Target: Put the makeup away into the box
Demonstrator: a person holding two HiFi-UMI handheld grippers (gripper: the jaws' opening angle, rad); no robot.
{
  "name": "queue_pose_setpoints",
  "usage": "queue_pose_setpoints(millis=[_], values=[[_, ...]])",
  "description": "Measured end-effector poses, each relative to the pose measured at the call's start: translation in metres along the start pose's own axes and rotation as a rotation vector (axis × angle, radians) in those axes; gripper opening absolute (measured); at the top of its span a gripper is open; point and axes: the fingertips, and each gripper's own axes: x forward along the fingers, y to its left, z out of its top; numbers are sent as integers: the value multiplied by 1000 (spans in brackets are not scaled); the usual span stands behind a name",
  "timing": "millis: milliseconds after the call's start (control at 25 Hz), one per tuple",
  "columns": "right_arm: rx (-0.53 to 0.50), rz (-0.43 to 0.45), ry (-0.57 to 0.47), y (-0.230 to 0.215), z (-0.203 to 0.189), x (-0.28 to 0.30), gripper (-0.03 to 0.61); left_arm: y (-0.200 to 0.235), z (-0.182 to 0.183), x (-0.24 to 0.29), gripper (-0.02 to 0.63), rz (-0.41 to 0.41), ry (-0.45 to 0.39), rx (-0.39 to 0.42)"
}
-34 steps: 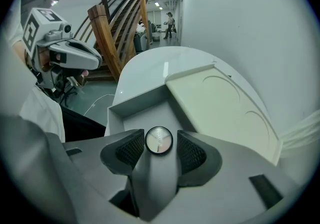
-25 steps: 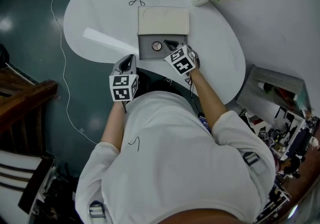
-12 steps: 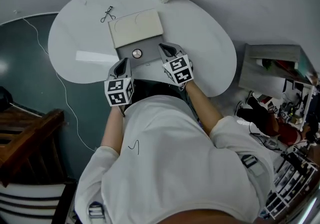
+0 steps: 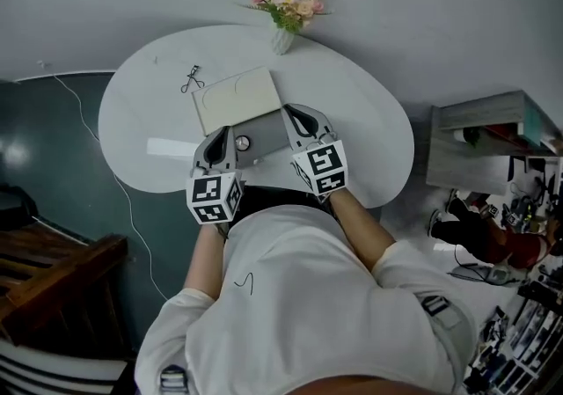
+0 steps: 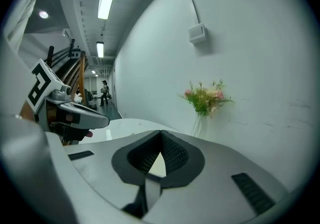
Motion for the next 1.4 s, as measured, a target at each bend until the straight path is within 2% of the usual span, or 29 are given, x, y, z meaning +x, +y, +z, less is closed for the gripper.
queue_pose_setpoints(millis=[360,520,840,1400], values=[[-33,-35,-187,-18,74,-26,-2,-12,88,-21,18,43,-222,85],[-53,-32,-232,-16,95,-33,-2,-9,113,-33,18,66,-292,90],[-103,-25,-281,-9,119,-39,-2,-2,124,-47,18,109,-330,103],[-118,-20,-282,-1,122,-37,-2,4,122,-52,18,112,-329,100]])
